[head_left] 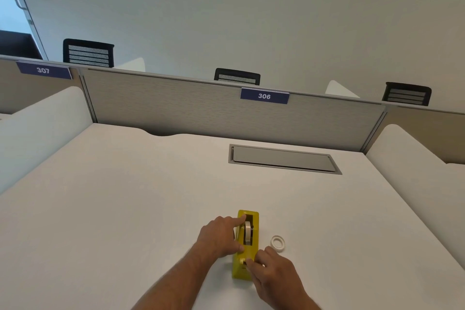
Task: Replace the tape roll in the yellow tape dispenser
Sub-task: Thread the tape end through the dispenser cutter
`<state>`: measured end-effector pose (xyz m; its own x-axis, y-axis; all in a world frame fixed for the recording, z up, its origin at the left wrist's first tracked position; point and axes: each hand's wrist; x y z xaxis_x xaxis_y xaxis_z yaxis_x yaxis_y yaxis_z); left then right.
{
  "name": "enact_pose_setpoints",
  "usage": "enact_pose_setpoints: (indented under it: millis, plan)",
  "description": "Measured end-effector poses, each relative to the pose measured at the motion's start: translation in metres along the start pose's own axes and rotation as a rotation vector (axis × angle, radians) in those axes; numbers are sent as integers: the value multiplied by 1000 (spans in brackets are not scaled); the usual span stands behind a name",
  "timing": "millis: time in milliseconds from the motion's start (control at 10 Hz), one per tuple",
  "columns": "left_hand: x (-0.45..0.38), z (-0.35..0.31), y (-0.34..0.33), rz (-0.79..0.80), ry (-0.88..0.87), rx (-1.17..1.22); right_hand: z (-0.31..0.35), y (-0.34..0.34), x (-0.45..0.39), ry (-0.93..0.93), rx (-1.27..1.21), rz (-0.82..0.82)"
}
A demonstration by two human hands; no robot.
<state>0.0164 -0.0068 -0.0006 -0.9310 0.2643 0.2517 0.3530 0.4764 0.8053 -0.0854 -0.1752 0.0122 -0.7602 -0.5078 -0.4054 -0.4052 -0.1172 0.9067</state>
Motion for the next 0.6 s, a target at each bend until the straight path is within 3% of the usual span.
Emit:
enact_pose_setpoints:
  millis: [600]
  plan:
    - [8,4,0,-29,-31,52,-5,12,-5,-89,-111,58]
Point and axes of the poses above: each hand's wrist, its own x-axis away from the middle knuckle, its own y-axis out of the back of the hand, z = x × y, and after that the axes turned 7 degrees about x, right-handed
